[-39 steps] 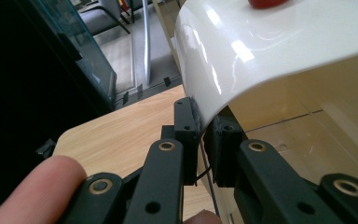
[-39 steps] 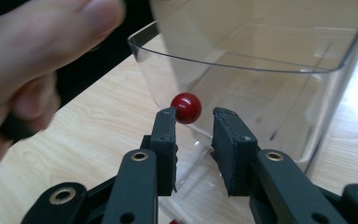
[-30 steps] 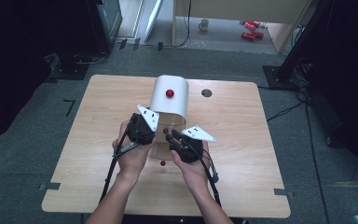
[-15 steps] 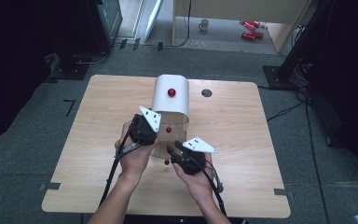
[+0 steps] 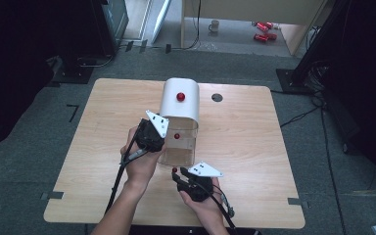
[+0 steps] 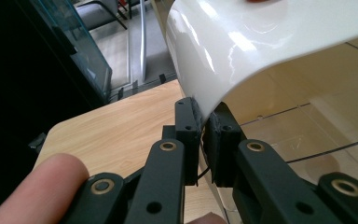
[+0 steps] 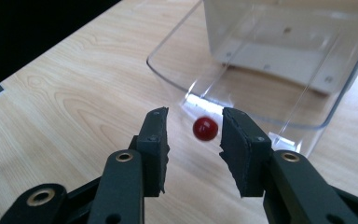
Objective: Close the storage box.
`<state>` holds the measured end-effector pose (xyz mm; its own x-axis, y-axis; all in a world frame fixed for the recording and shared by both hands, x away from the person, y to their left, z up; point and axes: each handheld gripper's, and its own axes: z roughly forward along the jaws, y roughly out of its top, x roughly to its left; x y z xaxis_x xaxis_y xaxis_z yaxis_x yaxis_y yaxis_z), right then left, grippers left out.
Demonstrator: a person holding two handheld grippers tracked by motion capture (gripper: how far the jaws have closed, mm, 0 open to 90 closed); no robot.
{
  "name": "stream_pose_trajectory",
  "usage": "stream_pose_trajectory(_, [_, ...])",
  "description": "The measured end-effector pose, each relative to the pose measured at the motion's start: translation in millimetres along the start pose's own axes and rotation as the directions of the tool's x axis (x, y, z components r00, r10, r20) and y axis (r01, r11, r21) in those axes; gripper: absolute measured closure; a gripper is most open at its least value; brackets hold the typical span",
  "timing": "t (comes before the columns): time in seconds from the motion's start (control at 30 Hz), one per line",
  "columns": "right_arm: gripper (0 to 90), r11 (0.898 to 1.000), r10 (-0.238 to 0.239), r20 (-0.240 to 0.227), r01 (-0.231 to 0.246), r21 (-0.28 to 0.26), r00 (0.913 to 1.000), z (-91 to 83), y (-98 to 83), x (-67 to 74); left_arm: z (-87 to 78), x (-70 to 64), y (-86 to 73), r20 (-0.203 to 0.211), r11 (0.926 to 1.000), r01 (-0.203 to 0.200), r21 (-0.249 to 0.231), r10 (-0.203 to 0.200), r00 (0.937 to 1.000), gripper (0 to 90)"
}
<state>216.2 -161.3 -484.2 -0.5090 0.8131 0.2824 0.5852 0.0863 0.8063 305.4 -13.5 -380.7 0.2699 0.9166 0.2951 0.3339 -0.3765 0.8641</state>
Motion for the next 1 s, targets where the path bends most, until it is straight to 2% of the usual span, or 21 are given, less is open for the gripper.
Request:
stream_pose_trajectory(0.2, [62.5,0.999,0.025,0.001,-0.025,0.041,0.9997,13.1,-8.6,-2.5,0.0,-0.5,-0.1,-0.002,1.0000,-0.002,0.001,0.002,1.0000,85.4])
stream_pose_trajectory(0.33, [62.4,0.996,0.060,-0.005,-0.060,0.067,0.9982,27.4,-13.2,-5.0,0.0,-0.6,-0.1,-0.003,1.0000,-0.005,0.002,0.005,1.0000,85.6])
stream_pose_trajectory(0.47, [62.4,0.996,0.049,-0.003,-0.049,0.071,0.9988,36.9,-15.0,-4.2,-0.1,-1.1,0.0,-0.007,0.9999,-0.011,0.004,0.012,0.9999,85.9])
stream_pose_trajectory(0.57, [63.9,0.995,0.063,-0.006,-0.062,0.077,0.9980,40.4,-15.7,-6.0,0.1,-1.3,-0.2,-0.009,0.9999,-0.015,0.003,0.015,0.9998,86.2])
stream_pose_trajectory(0.7, [66.5,0.997,0.058,-0.007,-0.058,0.059,0.9983,39.1,-14.3,-5.7,0.4,-2.0,-0.7,-0.020,0.9997,-0.022,0.005,0.022,0.9995,87.0])
stream_pose_trajectory(0.83, [67.7,0.998,0.058,-0.007,-0.058,0.018,0.9983,34.0,-8.4,-5.4,0.8,-2.3,-1.0,-0.027,0.9994,-0.033,0.007,0.033,0.9991,87.8])
stream_pose_trajectory(1.0, [67.6,0.998,0.060,-0.012,-0.060,0.004,0.9981,33.5,-2.5,-6.1,0.8,-1.2,-1.2,-0.029,0.9991,-0.041,0.014,0.041,0.9987,88.6])
